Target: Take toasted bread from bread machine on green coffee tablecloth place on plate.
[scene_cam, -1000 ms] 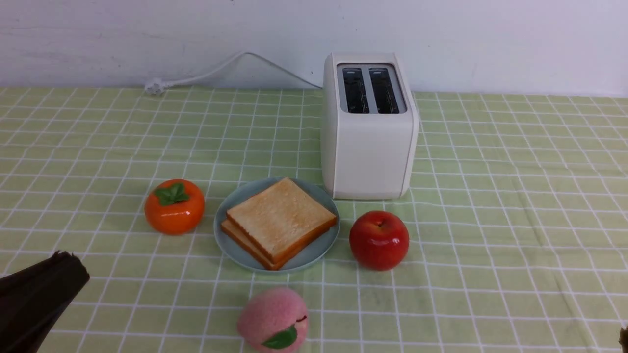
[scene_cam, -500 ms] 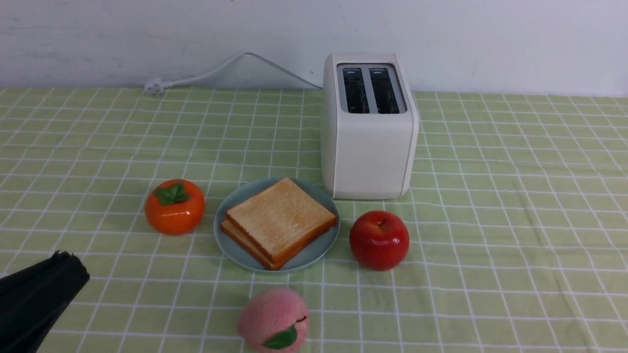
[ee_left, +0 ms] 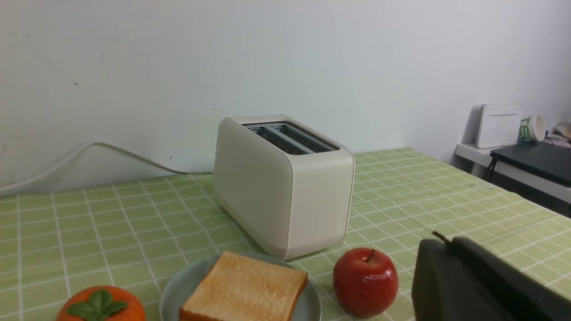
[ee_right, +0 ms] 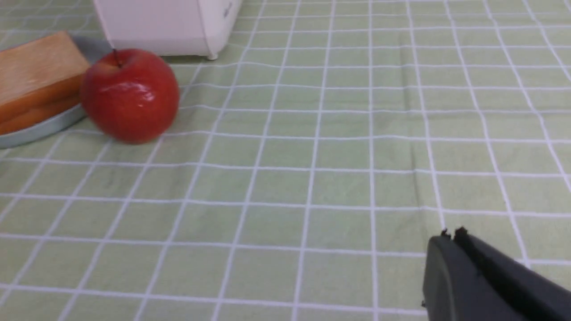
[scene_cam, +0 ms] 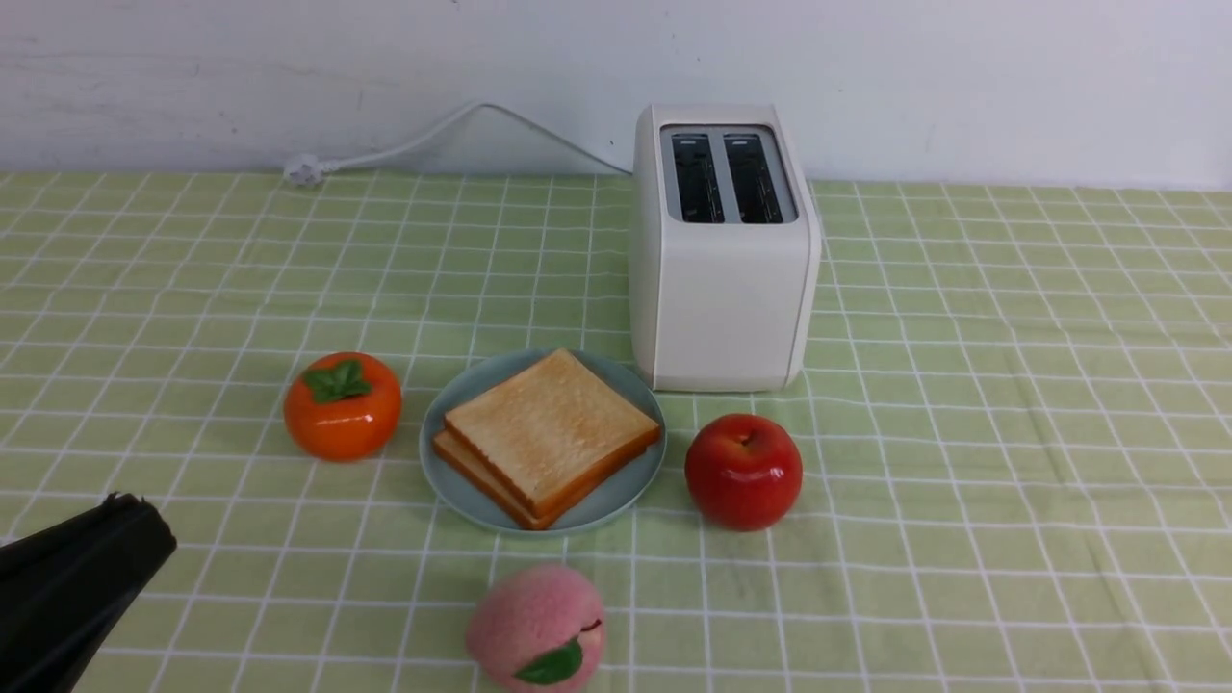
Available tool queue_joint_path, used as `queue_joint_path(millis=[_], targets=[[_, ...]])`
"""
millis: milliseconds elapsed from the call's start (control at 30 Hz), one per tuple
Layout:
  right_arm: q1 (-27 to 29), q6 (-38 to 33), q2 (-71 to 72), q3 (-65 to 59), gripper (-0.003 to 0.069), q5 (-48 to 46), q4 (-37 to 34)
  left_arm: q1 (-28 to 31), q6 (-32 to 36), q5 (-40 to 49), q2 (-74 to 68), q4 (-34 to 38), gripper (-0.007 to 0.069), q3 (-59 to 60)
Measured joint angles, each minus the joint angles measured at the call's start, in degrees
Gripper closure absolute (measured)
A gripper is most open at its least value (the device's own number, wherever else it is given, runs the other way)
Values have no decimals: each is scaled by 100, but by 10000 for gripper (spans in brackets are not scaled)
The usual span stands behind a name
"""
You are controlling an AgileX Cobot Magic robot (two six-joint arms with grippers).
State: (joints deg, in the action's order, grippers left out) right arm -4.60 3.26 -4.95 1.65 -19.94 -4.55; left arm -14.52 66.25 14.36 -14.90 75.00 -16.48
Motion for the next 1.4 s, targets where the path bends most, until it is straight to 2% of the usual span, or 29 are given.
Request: queue_joint_path(millis=[200,1400], targets=[[169,-213,551,-282,678,-135,71,0,0,0,0,0,637,0],[169,-273,551,-271,669,-196,73,0,-5,-177,0,-109,618,0]])
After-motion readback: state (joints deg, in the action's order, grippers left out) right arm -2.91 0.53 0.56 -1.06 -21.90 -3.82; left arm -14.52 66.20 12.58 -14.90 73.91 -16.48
